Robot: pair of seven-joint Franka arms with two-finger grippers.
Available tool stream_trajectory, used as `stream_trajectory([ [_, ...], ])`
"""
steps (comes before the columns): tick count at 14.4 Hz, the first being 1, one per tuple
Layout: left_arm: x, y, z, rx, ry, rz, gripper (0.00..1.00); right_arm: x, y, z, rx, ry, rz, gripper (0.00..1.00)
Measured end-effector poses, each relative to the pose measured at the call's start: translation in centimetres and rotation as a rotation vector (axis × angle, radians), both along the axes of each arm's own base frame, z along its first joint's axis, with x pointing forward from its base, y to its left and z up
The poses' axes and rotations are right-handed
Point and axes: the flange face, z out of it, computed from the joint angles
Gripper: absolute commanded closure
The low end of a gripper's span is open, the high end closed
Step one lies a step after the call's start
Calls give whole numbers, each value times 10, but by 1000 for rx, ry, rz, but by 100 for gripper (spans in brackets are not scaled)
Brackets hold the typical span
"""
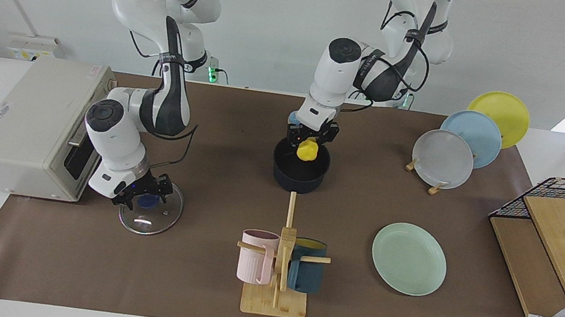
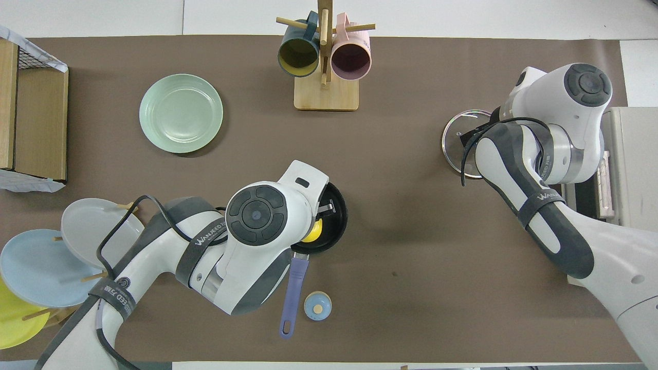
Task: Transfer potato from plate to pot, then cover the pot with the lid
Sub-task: 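Carry the potato over the black saucepan with the left gripper, then open the left gripper to drop the potato into the saucepan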
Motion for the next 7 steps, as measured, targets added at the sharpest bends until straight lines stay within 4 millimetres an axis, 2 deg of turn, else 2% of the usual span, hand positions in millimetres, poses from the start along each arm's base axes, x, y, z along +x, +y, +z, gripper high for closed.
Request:
stream_trajectory([
  [4,-11,-3,-19,2,1,-4,100,0,1,0,0,1,3,13],
  [6,-13,-5,-23,2,1,-6,100,0,1,0,0,1,3,18],
  [7,-13,-6,-24,2,1,-6,100,0,1,0,0,1,4,24],
])
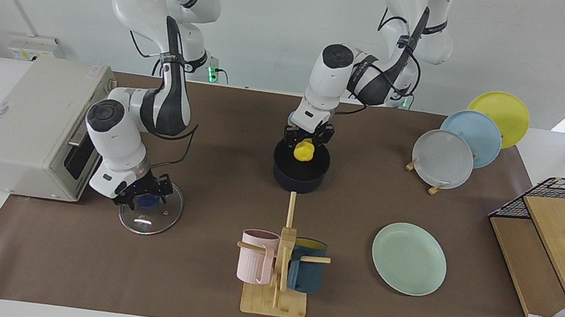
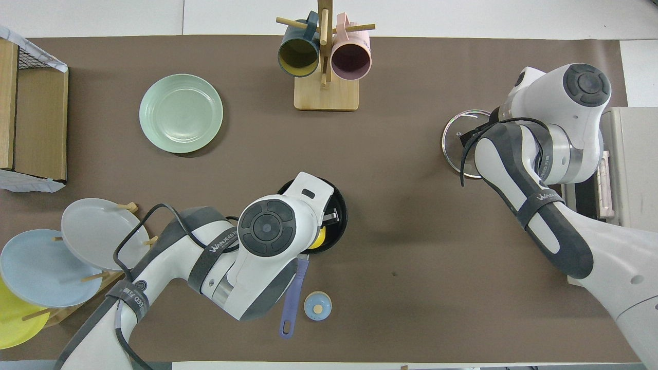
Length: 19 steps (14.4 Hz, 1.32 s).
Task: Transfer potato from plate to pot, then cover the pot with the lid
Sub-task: 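Open the left gripper to drop the potato into the saucepan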
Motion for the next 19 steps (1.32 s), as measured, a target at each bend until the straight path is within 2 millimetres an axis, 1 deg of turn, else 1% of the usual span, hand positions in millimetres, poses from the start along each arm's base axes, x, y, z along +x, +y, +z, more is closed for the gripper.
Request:
stream_trajectory([
  [1,0,0,-2,0,0,1,100,0,0,0,0,0,0,29],
  [2,1,-1,-5,-1,-1,2,100,0,0,0,0,0,0,36],
  [3,2,-2,-8,-2,-2,2,100,0,0,0,0,0,1,39],
  [6,3,-4,-20,1,1,2,100,0,0,0,0,0,9,40],
  [10,6,-5,-30,0,-1,4,100,0,0,0,-1,0,16,40],
  [12,6,-6,-34,4,-3,0,83,0,0,0,-1,0,16,40],
  [15,6,-7,-42,12,-2,-6,51,0,0,0,-1,1,16,40],
  [16,6,-8,-45,12,-2,-7,38,0,0,0,-1,1,16,44],
  [17,6,-8,-46,13,-2,-8,26,0,0,0,-1,1,16,54],
  [18,6,-9,-47,13,-2,-9,17,0,1,1,-1,1,17,60],
  [19,6,-9,-48,13,-3,-10,14,0,1,0,-1,6,17,64],
])
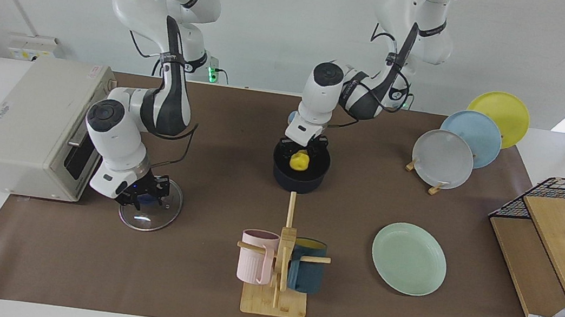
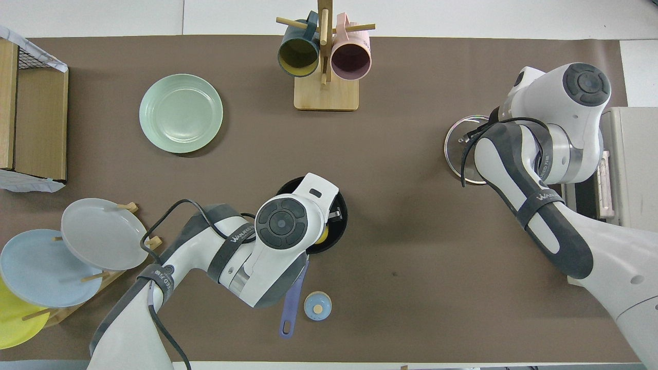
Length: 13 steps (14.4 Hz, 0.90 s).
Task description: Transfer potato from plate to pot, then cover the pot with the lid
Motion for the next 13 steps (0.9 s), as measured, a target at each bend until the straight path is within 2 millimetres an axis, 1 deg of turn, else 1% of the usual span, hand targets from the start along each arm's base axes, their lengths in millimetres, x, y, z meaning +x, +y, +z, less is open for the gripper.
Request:
stream_trajectory([
  [3,0,0,0,0,-3,-2,13,0,4,3,0,18,6,67],
  [4,1,0,0,3,-6,-4,7,1,4,5,0,22,7,63],
  [5,1,1,0,5,-8,-6,0,1,5,7,1,24,8,48],
  [6,2,1,0,6,-9,-8,0,1,5,7,1,25,8,18],
  [7,3,2,1,6,-11,-9,0,1,5,7,1,25,8,0],
  [9,5,3,7,5,-14,-7,0,1,6,7,3,25,7,0],
  [10,8,4,16,7,-13,-7,0,1,6,7,4,27,7,0],
  [11,12,6,32,10,-11,-6,0,0,6,6,4,32,7,0],
  [12,19,11,53,13,-10,0,0,0,6,5,4,37,7,0],
  [13,27,19,79,14,-12,5,0,-2,6,4,4,42,7,0],
])
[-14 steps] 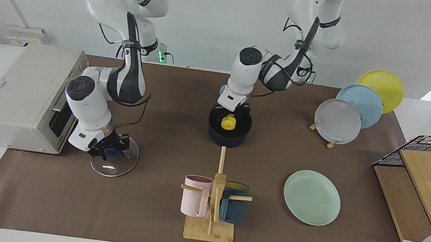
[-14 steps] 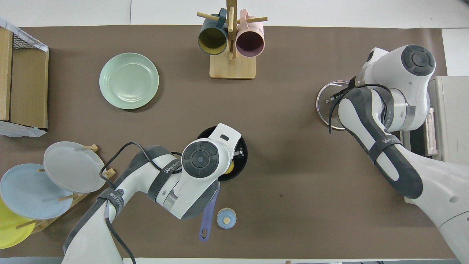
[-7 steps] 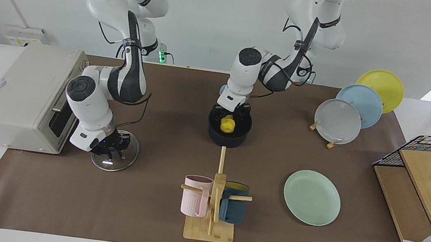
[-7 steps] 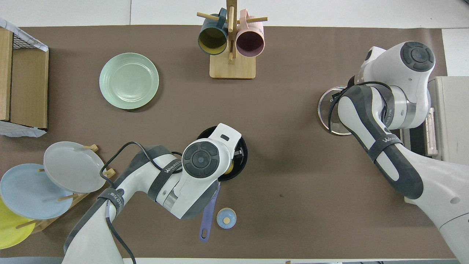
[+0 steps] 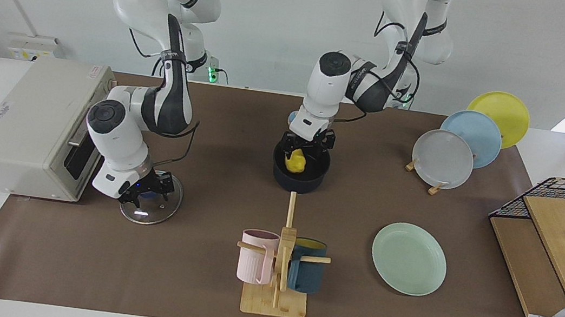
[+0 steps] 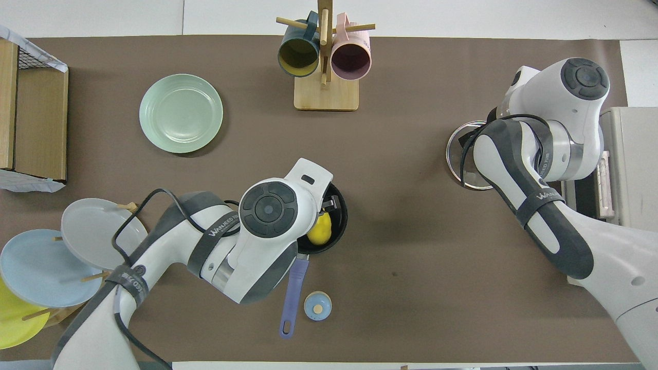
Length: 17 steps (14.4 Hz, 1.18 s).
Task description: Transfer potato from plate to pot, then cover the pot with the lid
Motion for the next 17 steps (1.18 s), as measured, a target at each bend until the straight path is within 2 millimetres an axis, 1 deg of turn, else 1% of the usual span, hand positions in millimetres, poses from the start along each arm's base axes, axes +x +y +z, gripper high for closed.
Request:
stream_trajectory([
  [1,10,13,30,-2,-5,6,0,-2,0,-2,0,6,0,0],
  [3,30,49,84,-5,-18,9,0,-8,-1,-6,0,23,-1,0],
  [4,39,69,106,-5,-24,-4,0,-12,-2,-7,0,30,-2,0],
  [5,46,89,124,-4,-31,-20,0,-14,-3,-8,0,36,-4,0],
  [6,52,108,135,-2,-36,-35,0,-17,-4,-8,0,45,-5,0],
  [7,57,123,143,0,-40,-49,0,-18,-5,-8,-1,50,-7,1],
  [11,75,167,168,9,-55,-117,0,-19,-8,-6,-1,51,-11,24],
  [12,79,181,175,14,-54,-150,0,-19,-9,-6,-1,52,-12,28],
  [13,83,194,182,20,-49,-184,0,-19,-10,-7,-1,52,-12,35],
  [14,85,205,188,25,-45,-215,0,-19,-11,-7,-1,53,-12,45],
  [16,85,219,197,30,-40,-258,0,-20,-12,-7,-1,54,-11,51],
  [17,84,222,200,32,-38,-274,0,-20,-11,-6,0,56,-10,53],
])
